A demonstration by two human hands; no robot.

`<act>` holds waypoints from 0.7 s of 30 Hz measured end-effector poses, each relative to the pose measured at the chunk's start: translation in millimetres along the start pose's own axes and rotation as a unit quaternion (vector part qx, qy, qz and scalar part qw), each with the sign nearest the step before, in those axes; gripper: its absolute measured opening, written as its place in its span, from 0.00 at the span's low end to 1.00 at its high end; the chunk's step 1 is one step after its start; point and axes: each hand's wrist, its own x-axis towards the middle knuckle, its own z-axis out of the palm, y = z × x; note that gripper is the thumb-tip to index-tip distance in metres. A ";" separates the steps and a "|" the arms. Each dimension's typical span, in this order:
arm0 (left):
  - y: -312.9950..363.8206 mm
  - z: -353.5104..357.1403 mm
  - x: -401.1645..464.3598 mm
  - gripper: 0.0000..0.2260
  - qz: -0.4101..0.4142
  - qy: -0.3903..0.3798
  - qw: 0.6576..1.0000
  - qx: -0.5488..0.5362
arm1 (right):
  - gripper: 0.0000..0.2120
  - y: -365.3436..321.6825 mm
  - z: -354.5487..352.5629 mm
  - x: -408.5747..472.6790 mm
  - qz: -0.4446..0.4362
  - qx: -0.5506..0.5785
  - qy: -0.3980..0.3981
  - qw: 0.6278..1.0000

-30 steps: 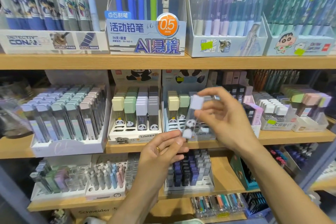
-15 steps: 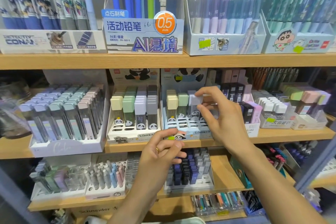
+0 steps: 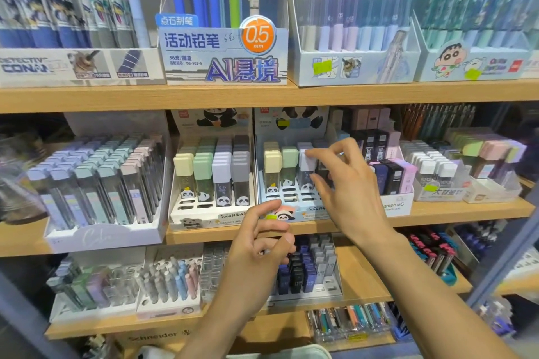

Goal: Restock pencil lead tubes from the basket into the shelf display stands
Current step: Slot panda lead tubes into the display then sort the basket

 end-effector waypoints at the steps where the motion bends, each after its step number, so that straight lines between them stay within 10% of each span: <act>1: -0.5 0.0 0.5 0.19 0.001 0.000 1.000 0.000 | 0.20 0.1 0.4 -1.0 -0.002 -0.002 -0.003 1.000; 13: -21.7 -31.5 -25.8 0.11 0.040 -0.018 0.991 0.127 | 0.08 -47.6 2.1 -84.6 -0.041 0.130 -0.096 0.986; 17: -70.4 -54.2 -55.2 0.10 -0.025 -0.071 0.958 0.277 | 0.09 -57.5 30.0 -160.3 0.019 0.117 -0.304 0.945; 21: -142.1 -65.9 -80.8 0.15 -0.218 -0.166 0.878 0.392 | 0.15 -45.6 70.3 -241.2 0.132 0.072 -0.569 0.808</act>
